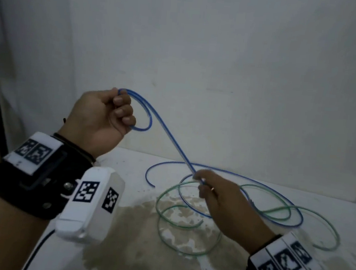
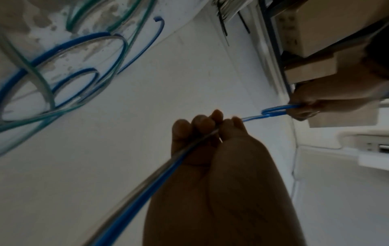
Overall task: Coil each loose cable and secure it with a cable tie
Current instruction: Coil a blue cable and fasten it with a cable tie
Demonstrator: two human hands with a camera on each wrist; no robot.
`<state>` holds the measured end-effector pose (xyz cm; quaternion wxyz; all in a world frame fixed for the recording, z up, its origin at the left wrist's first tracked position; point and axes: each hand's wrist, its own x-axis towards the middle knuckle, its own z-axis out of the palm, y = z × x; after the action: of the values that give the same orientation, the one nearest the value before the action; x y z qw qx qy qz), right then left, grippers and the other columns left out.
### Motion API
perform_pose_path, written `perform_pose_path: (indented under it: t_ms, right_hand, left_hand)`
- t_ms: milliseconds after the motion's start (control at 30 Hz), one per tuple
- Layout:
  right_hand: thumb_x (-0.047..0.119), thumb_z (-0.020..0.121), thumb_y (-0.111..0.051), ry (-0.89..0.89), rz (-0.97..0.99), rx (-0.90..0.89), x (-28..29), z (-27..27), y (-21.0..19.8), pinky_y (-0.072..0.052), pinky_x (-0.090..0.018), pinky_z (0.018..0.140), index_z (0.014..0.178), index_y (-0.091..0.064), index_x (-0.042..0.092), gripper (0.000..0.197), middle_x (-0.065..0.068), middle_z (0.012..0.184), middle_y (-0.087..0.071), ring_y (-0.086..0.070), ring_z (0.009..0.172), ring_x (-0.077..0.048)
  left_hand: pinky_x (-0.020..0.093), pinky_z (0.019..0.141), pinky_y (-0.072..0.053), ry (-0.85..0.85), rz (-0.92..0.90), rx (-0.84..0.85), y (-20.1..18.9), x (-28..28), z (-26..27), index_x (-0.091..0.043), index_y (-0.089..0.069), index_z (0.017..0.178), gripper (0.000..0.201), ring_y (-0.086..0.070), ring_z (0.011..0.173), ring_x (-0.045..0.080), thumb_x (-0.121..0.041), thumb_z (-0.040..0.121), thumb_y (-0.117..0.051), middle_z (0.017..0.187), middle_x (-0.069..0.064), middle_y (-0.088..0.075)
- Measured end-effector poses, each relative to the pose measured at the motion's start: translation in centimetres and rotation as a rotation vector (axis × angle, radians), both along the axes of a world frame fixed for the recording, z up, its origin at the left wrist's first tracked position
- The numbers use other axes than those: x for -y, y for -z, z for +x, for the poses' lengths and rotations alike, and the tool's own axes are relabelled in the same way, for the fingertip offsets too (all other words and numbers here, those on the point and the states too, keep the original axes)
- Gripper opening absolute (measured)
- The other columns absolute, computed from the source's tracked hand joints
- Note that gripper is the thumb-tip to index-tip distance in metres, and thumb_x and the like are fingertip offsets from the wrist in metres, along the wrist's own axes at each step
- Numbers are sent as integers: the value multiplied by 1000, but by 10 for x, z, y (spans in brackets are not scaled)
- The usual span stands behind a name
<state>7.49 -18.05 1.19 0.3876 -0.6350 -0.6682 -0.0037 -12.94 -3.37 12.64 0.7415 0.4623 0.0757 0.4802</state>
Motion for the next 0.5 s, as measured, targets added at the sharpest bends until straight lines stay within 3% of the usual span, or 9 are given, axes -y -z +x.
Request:
perform_pose_path:
  t_ms: [67,133,267,400,500]
  right_hand:
    - [14,97,-45,-52,-104,82,1,-7,0,-37,-10,71,111,-64,26,26,20,89,-56,-51,77,6]
    - [16,94,-42,-105,-145,55,4,-10,-1,-36,-4,74,116,-65,27,34,23,93,-56,-52,82,10]
    - [2,94,-37,-185,-239,-88,13,-7,-6,-44,-11,68,112,-63,38,48,18,98,-65,-61,81,1]
    - [-1,91,-47,-199,-213,93,15,1,3,-40,-1,74,119,-64,32,46,19,100,-66,-59,88,11]
    - [2,81,-57,-206,-37,316,11,4,12,-37,0,69,108,-72,23,38,8,89,-72,-62,83,-1]
  left_hand:
    - [15,48,-39,-27,-27,14,6,-8,0,-18,-43,73,22,-38,46,4,-16,94,-35,58,-10,-39]
    - [14,49,-41,-40,-76,44,13,-14,-1,-17,-42,74,29,-39,44,3,-16,100,-30,58,-11,-40]
    - [14,40,-28,-34,-195,47,26,-24,-4,-16,-39,73,30,-27,37,6,-16,102,-30,55,-10,-36]
    - [15,39,-24,-19,-254,-3,37,-25,-2,-15,-41,74,29,-25,36,5,-15,101,-31,55,-10,-36]
    - [15,38,-24,-3,-264,-36,42,-22,2,-14,-42,74,30,-25,36,5,-14,101,-32,55,-9,-37]
